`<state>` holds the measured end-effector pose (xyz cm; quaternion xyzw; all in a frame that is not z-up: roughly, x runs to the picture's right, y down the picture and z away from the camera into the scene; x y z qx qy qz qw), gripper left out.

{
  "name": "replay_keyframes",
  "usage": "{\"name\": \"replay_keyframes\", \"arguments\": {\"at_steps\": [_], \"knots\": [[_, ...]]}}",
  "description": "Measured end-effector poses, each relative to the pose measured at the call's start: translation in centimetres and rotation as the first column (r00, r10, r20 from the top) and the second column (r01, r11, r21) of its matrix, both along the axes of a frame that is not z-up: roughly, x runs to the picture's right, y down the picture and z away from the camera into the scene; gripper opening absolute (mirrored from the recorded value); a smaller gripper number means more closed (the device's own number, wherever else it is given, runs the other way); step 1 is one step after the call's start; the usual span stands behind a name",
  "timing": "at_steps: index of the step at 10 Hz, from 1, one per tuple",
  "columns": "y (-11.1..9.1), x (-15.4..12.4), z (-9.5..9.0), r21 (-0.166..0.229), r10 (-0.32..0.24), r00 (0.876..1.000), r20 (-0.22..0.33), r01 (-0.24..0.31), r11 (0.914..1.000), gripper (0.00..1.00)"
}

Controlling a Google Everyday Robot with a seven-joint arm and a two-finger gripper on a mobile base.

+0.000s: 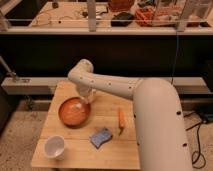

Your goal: Place the bottle in the ceramic bowl

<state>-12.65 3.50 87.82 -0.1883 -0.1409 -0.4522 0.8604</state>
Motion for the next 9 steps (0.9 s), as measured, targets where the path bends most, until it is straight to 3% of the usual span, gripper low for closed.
{"name": "replay_keyframes", "arguments": {"at_steps": [9], "knots": [[0.38, -0.64, -0.17, 0.011, -0.031, 0.999, 0.009, 0.031, 0.9995, 0.01]]}}
